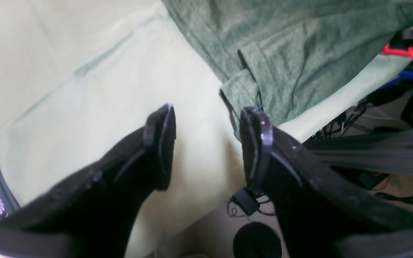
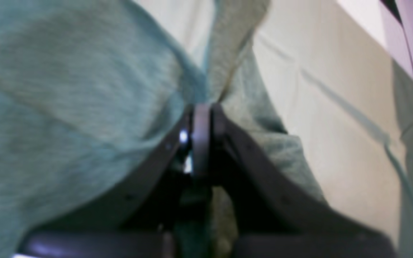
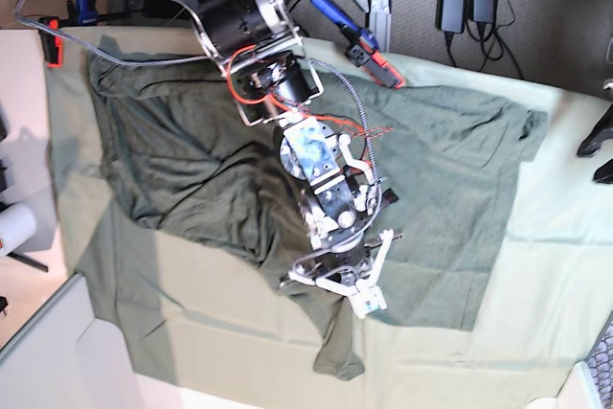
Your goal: Fold the T-shirt properly
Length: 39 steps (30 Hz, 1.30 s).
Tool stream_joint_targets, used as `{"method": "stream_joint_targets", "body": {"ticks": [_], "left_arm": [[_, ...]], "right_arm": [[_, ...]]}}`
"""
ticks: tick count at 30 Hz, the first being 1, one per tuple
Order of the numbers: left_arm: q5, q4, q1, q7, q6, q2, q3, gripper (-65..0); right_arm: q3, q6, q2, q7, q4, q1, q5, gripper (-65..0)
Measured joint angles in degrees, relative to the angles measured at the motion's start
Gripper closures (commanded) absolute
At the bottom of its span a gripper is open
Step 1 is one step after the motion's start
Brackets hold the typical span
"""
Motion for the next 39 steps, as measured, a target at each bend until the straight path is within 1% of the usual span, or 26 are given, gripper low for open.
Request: {"method": "stream_joint_targets", "body": {"ticks": [5,8,10,13,15,17,19,23,25,29,33,35,36,37,39], "left_arm": [[0.81,0.0,-2.23,-1.84,-0.04,0.33,0.0,-32.5],[1.07,0.0,-4.66,-2.54,-0.07,0.79,-0.02,-32.5],[1.09,0.0,-6.03,-2.43,-0.09,1.44,0.02,-33.1],[1.18,0.0,-7.91,-3.06,-0.09,2.99,0.24,-37.0],[1.22,0.0,-8.96,-3.23,-0.02,3.87,1.16,-37.2],[1.33,0.0,-10.4,-3.63,0.04,4.87,3.28,-37.2],[2.21,0.0,-12.39,-3.54,0.04,5.81,6.82,-37.2],[8.98,-0.15,-17.84,-5.6,0.0,8.11,14.93,-37.2],[10.23,-1.33,-21.05,-6.49,-0.15,9.44,18.58,-37.2],[11.72,-8.2,-28.7,-6.91,-0.52,12.09,25.07,-37.2],[13.42,-15.69,-36.24,-7.23,-0.35,16.06,30.38,-37.2],[14.25,-18.18,-39.3,-7.39,-0.31,18.18,32.94,-37.2],[14.78,-19.39,-40.63,-7.78,-0.31,19.3,34.14,-37.2],[15.17,-20.74,-41.94,-8.2,-0.37,20.37,35.23,-37.2],[15.34,-23.63,-44.35,-8.17,-0.37,22.6,37.07,-37.2]], "right_arm": [[-5.29,-0.17,0.07,-4.31,7.89,-4.68,-2.62,0.0],[-7.65,-0.07,0.79,-4.59,13.35,-9.4,-4.46,0.0],[-8.63,0.02,1.97,-4.76,16.96,-12.79,-4.76,0.0],[-9.16,-0.04,4.55,-5.05,22.08,-17.94,-4.83,0.0],[-9.14,-0.02,5.86,-5.18,24.7,-20.83,-4.96,0.0],[-9.16,-0.04,6.69,-5.42,26.75,-23.12,-5.16,0.0],[-9.16,-0.02,7.04,-5.7,28.44,-25.0,-5.9,0.0],[-9.16,-0.02,7.02,-6.01,31.12,-28.22,-6.97,0.0],[-9.16,0.0,6.97,-6.08,31.98,-29.35,-7.13,0.0],[-9.07,0.0,6.97,-7.58,32.39,-30.84,-7.82,0.0],[-9.14,-0.04,6.95,-7.56,32.61,-31.17,-7.85,0.0],[-9.07,-0.07,6.95,-7.58,32.65,-31.15,-7.91,-18.3],[-9.05,-0.15,6.97,-7.65,32.65,-31.15,-7.87,-25.7],[-9.07,-1.29,6.97,-7.78,32.65,-31.1,-7.91,-30.2],[-9.07,-4.17,6.8,-7.98,32.65,-31.17,-9.57,-31.0]]}}
